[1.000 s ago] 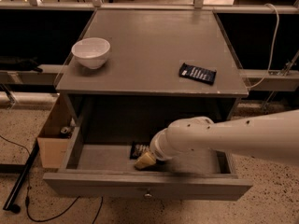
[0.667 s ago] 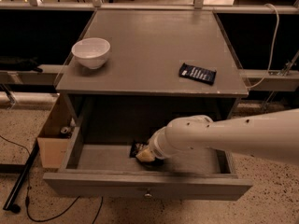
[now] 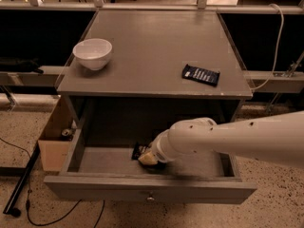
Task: Pick rxbar chocolate from top drawer and place on counter
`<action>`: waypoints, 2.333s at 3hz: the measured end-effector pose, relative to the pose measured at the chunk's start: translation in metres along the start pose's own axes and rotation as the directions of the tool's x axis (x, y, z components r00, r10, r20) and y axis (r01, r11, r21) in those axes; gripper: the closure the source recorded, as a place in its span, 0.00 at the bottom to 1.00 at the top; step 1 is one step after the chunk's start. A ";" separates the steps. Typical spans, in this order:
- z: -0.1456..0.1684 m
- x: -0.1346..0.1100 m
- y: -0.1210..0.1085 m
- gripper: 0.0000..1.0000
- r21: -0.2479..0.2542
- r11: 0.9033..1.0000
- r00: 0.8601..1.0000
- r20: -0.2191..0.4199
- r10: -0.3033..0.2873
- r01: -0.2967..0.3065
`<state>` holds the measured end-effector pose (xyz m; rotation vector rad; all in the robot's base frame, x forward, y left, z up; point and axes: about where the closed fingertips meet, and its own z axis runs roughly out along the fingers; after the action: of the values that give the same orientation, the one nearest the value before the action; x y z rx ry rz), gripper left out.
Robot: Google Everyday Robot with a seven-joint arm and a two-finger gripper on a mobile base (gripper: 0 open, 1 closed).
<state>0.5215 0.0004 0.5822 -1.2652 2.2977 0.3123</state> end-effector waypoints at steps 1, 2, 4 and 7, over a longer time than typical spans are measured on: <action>0.000 0.000 0.000 1.00 0.000 1.000 1.000 0.000 0.000 0.000; -0.007 -0.007 0.001 1.00 0.000 1.000 1.000 0.000 0.000 0.000; -0.067 -0.021 -0.007 1.00 0.074 0.996 0.999 -0.007 -0.049 0.050; -0.144 -0.073 -0.015 1.00 0.198 0.970 0.987 0.056 -0.153 0.139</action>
Offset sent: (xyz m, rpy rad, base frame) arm -0.0042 -0.0164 0.0151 -0.0458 0.0210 -0.0072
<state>0.5219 -0.0155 0.7433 -1.2935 2.1046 0.0778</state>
